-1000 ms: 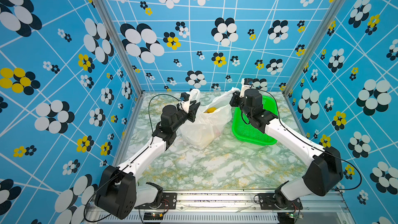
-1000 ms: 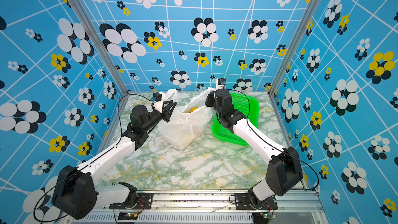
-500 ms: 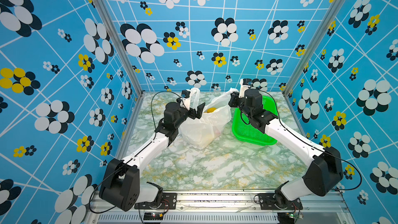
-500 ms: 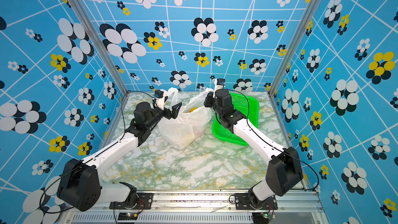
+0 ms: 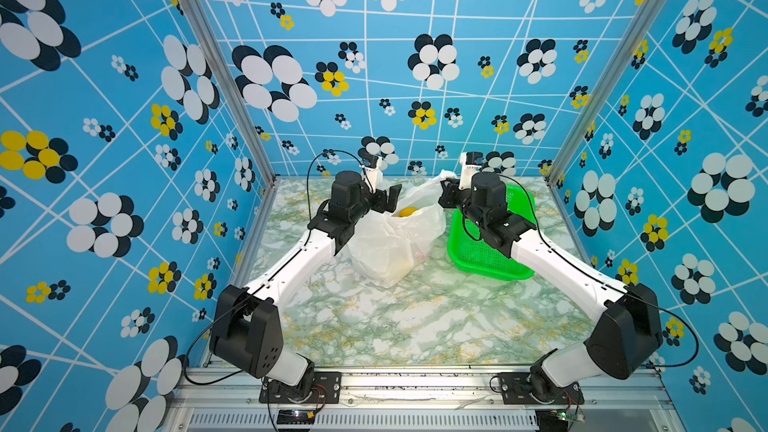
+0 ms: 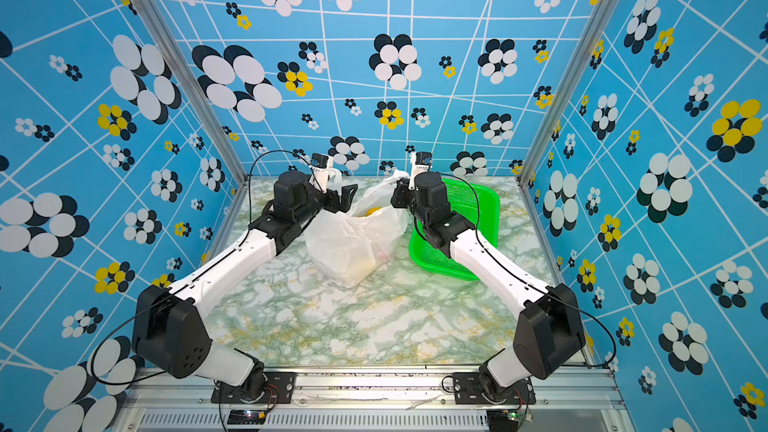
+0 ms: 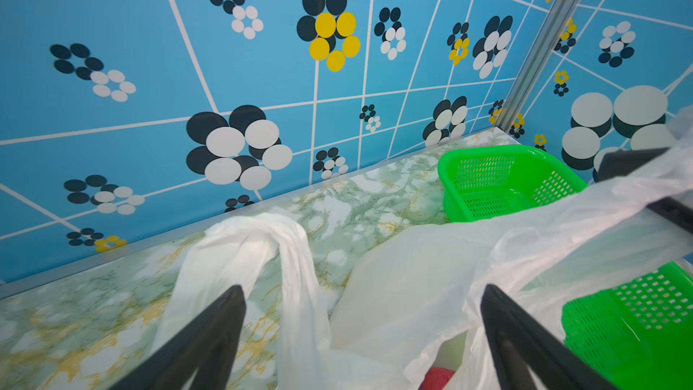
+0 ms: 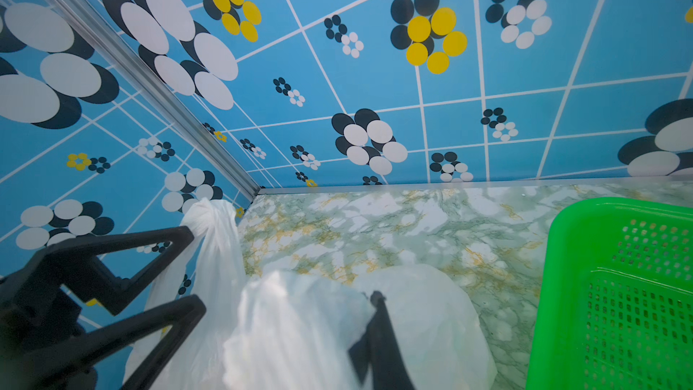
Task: Untie the knot of the plastic bag and take out the fruit
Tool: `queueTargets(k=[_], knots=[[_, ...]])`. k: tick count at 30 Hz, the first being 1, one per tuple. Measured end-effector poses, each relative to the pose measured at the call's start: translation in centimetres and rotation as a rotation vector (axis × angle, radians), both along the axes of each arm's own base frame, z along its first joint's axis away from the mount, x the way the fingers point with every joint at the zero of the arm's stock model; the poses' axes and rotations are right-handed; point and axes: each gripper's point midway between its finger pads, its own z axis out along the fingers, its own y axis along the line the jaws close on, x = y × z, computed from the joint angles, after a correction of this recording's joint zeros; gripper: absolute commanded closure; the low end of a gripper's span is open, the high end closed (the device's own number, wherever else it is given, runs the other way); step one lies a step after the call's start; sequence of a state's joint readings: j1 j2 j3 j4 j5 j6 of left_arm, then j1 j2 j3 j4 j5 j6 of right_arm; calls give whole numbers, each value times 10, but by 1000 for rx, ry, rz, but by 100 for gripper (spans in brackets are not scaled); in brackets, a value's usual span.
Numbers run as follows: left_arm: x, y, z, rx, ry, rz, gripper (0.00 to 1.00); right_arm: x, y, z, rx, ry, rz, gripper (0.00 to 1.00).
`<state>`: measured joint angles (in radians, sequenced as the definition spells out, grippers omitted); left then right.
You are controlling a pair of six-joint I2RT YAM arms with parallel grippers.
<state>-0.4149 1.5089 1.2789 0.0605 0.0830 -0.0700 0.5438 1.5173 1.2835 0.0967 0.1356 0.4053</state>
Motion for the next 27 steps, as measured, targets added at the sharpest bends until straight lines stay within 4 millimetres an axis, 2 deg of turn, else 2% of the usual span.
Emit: queueTargets(k=[3, 5, 11, 17, 25, 26, 27], knots=[[-5, 1, 17, 10, 18, 25, 1, -1, -1, 4, 5, -8, 0, 96], [-10, 3, 18, 20, 45, 38, 0, -3, -2, 5, 7, -12, 0, 96], [-21, 8, -4, 69, 158, 49, 2, -6, -4, 9, 13, -22, 0, 95], [-24, 1, -19, 98, 225, 35, 3, -9, -5, 11, 16, -27, 1, 95], [-25, -2, -26, 122, 247, 40, 1, -9, -5, 8, 14, -23, 1, 95], [-22, -2, -28, 130, 249, 46, 1, -9, -5, 8, 14, -23, 1, 95], [-19, -3, -31, 139, 253, 48, 10, -9, -5, 8, 14, -23, 1, 95]])
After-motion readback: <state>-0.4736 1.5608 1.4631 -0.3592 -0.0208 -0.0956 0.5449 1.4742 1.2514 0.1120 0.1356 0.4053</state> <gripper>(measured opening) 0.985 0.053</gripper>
